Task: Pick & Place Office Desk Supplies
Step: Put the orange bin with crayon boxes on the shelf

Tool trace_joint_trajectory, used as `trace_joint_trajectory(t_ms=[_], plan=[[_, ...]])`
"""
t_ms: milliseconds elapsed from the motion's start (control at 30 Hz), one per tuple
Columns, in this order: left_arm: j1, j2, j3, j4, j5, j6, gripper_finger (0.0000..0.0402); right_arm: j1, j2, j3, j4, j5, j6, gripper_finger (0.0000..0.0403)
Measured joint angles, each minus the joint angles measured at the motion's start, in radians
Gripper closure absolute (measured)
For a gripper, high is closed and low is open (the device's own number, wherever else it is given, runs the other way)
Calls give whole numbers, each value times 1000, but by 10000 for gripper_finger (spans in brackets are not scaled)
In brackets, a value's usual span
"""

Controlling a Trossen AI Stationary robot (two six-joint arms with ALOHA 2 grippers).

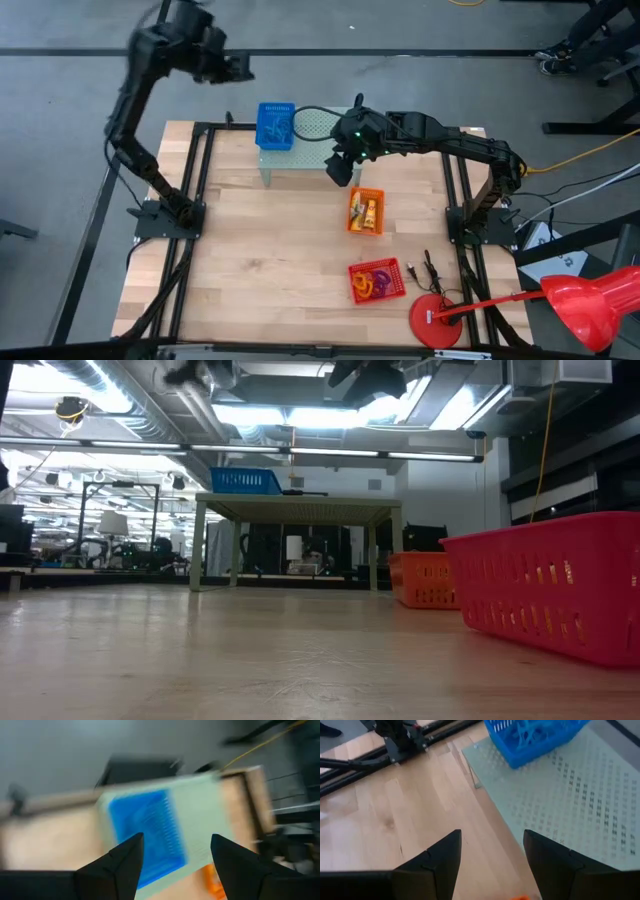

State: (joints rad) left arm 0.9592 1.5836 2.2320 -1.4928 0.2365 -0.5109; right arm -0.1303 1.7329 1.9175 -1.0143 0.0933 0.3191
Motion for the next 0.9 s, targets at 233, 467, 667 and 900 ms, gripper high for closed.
trace_joint_trajectory(t_ms=[233, 467, 667, 900], plan=[[-222, -142, 22, 176, -40, 31, 178, 0, -4, 3, 174, 8, 9, 186], [-567, -155, 5, 94, -313, 55, 178, 20, -113, 135, 188, 260, -181, 186], [-752, -115, 8, 181, -496, 108, 178, 45, -320, 209, 187, 96, -192, 186], [-845, 98, 6, 215, -401, 235, 178, 134, -569, 210, -2, 172, 19, 186]])
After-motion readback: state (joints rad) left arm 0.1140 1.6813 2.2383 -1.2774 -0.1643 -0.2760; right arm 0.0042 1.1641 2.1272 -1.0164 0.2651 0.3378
